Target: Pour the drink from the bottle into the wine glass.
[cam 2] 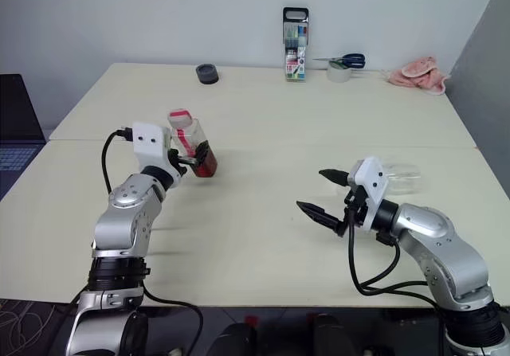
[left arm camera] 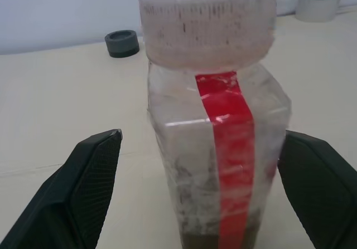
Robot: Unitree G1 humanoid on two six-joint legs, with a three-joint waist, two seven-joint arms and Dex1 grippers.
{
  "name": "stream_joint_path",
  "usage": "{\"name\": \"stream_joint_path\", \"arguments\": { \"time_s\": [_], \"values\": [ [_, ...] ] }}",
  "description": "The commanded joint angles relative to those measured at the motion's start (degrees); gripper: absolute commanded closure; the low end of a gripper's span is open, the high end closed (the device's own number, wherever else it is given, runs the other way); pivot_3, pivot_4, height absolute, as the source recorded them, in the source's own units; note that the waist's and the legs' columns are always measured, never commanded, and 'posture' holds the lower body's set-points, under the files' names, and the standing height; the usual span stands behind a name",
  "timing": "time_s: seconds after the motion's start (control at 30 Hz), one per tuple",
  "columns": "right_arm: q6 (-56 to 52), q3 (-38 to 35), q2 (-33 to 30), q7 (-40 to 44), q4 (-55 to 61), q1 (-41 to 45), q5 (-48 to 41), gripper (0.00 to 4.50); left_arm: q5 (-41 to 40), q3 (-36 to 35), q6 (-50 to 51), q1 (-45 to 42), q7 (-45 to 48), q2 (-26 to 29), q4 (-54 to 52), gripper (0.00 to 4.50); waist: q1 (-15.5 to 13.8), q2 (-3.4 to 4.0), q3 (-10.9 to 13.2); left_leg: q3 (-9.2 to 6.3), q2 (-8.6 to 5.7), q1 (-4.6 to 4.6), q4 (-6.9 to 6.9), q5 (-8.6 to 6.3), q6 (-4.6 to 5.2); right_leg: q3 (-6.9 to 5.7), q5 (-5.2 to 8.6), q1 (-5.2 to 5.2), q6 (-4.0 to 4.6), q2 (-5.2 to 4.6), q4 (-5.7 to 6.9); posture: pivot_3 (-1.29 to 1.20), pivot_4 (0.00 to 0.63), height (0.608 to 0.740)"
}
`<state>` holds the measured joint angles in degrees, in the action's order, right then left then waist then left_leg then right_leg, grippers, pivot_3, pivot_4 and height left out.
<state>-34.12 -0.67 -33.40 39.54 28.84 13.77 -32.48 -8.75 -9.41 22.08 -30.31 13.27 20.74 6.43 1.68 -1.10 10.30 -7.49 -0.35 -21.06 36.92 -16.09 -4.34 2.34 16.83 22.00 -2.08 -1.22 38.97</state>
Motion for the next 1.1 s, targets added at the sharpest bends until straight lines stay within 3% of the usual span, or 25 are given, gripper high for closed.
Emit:
{"name": "stream_joint_path", "arguments": {
  "time_s": [0.03, 0.37, 0.6, 0.67, 0.83, 1.1],
  "values": [
    [-1.19, -1.70, 0.67, -1.23, 1.97, 1.75, -2.35, 0.00, 0.30, 0.01, -1.27, -2.39, 0.62, 0.87, 0.10, 0.02, 0.00, 0.00, 0.00, 0.01, 0.00, -0.03, 0.00, 0.02, -0.03, 0.01, 0.00, 0.03, 0.00, 0.00, 0.00, 0.00, 0.150, 0.740],
    [-3.90, -2.46, 0.84, -3.24, 3.06, 3.18, -4.80, 0.00, 0.08, -0.09, -0.30, -4.78, 0.48, 0.61, 1.45, 0.02, 0.01, 0.00, 0.00, -0.01, 0.00, -0.05, 0.01, 0.03, -0.04, -0.01, 0.00, 0.04, 0.00, -0.01, 0.01, 0.00, 0.150, 0.740],
    [-4.43, -2.06, 0.82, -4.07, 3.64, 3.66, -5.54, 0.00, 0.29, 0.07, -0.57, -4.53, 0.66, 0.57, 1.37, 2.22, 0.01, 0.00, 0.00, -0.02, -0.01, -0.07, 0.01, 0.02, -0.04, -0.01, 0.00, 0.05, 0.00, -0.01, 0.01, 0.00, 0.150, 0.740],
    [-4.36, -1.99, 0.85, -4.18, 3.87, 3.73, -5.57, 0.00, 0.27, 0.02, -0.69, -4.20, 0.75, 0.51, 1.24, 2.56, 0.07, 0.00, 0.00, -0.01, 0.00, -0.06, 0.01, 0.02, -0.04, -0.01, 0.00, 0.06, 0.00, -0.01, 0.01, 0.00, 0.150, 0.740],
    [-2.61, -2.59, 1.14, -3.91, 4.86, 3.67, -5.66, 0.00, -2.51, -0.64, -1.22, -2.47, 3.27, -0.47, -0.17, 2.59, 0.07, 0.00, 0.00, 0.00, 0.00, -0.07, 0.01, 0.03, -0.04, 0.00, 0.00, 0.07, 0.00, -0.01, 0.01, 0.00, 0.150, 0.740],
    [-6.29, -4.50, -0.36, -7.29, 9.14, 4.52, -7.24, 0.00, -10.71, 5.23, -0.03, -0.65, 21.26, 0.25, -6.97, 2.61, -0.26, -0.04, 0.02, -0.06, -0.06, -0.17, 0.04, 0.06, -0.11, -0.06, 0.00, 0.07, 0.00, -0.05, -0.01, 0.00, 0.150, 0.740]
  ]
}}
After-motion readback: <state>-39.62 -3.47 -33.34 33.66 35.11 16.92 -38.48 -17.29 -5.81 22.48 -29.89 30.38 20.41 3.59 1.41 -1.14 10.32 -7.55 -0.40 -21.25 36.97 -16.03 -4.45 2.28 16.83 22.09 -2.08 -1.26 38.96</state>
